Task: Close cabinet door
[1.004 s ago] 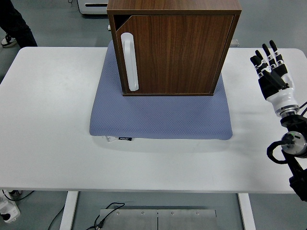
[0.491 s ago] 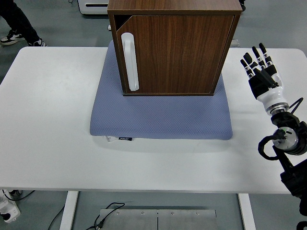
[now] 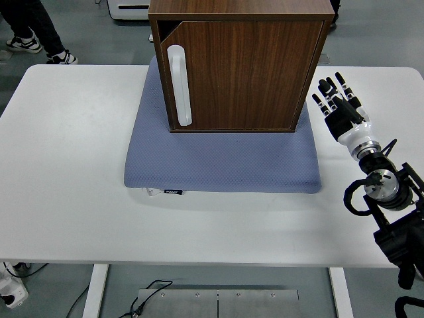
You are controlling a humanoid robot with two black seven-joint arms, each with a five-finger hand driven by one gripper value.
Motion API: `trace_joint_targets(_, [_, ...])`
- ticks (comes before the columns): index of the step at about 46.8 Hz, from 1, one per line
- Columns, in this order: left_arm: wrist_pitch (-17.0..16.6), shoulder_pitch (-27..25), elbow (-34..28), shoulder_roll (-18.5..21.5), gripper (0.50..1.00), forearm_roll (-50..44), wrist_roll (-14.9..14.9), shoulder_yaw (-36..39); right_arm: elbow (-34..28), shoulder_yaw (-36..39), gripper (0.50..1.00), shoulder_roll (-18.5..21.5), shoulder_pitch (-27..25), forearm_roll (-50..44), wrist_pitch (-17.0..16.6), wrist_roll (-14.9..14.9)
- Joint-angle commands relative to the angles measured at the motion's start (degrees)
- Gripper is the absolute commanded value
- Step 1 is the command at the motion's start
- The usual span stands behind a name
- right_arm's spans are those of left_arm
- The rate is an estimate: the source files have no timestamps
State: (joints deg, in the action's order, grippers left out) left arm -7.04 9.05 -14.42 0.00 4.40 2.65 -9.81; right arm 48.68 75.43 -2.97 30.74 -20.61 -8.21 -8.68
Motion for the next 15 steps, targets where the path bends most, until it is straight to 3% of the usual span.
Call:
trace_joint_targets(1, [0.0,0.0,0.0,0.0,1.000,0.0,0.0,0.1,-1.0,0.8,1.000,0.3,0.4,0.5,0.0,-0.3])
trace_joint_targets(15, [0.0,0.0,0.0,0.0,1.000,0.0,0.0,0.1,-1.8,2.4,1.000,0.1,1.0,0.6,-0.5,-0.5])
